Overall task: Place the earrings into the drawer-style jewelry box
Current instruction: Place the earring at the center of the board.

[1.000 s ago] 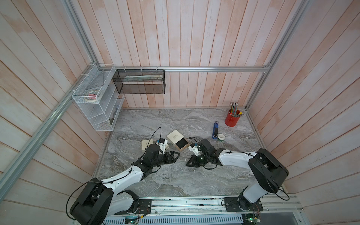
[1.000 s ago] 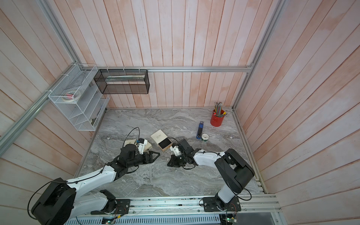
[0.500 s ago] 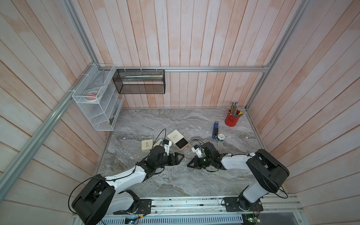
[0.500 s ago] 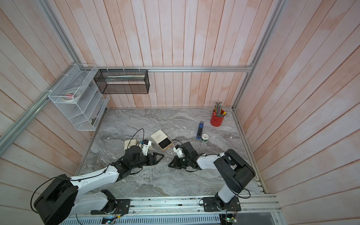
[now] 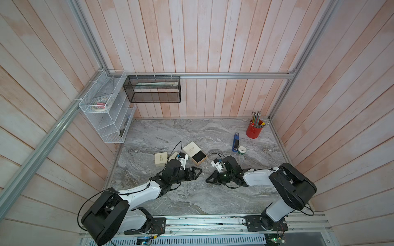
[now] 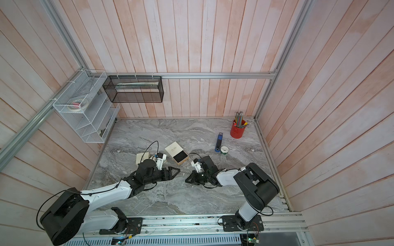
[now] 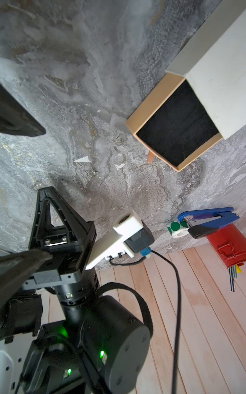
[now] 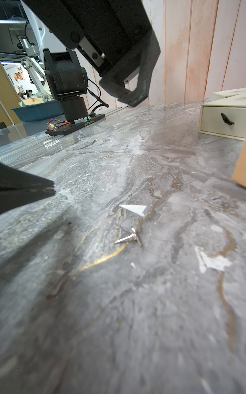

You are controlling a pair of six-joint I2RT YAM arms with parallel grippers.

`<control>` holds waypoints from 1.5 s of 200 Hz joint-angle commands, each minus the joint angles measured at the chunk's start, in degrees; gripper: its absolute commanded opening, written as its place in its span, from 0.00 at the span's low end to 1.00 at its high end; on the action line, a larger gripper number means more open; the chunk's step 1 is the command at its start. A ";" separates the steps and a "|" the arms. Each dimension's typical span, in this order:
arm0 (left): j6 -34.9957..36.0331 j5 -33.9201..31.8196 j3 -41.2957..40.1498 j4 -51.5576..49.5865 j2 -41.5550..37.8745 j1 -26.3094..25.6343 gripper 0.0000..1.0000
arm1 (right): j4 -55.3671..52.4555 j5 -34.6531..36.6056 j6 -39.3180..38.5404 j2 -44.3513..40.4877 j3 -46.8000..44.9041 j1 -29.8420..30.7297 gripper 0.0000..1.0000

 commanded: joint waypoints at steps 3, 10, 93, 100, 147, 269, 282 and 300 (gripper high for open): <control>-0.40 -0.22 -1.06 1.64 0.97 -0.58 0.84 | 0.85 -0.82 0.14 1.53 -1.06 -0.44 0.00; -0.42 -0.34 -1.16 1.72 1.11 -0.70 0.84 | 0.96 -0.84 0.13 1.73 -1.19 -0.53 0.00; -0.68 -0.33 -0.90 1.97 2.40 -1.05 0.84 | 1.99 -1.50 -0.02 3.40 -2.42 -1.33 0.00; -0.64 -0.33 -0.82 1.99 2.55 -1.07 0.84 | 2.17 -1.52 0.04 3.57 -2.52 -1.45 0.00; -0.51 -0.23 -0.28 2.09 3.15 -1.20 0.84 | 2.13 -1.39 -0.25 3.32 -3.50 -2.09 0.04; -0.42 -0.85 -0.01 2.08 3.13 -1.57 0.84 | -2.81 2.32 -2.08 1.52 -3.91 -2.58 0.13; -0.58 -0.95 -0.08 2.24 3.12 -1.60 0.84 | -3.69 2.97 -2.44 1.23 -3.73 -2.62 0.14; -0.60 -0.77 -0.01 2.52 3.52 -1.59 0.84 | -4.92 3.64 -3.02 1.17 -3.42 -2.58 0.15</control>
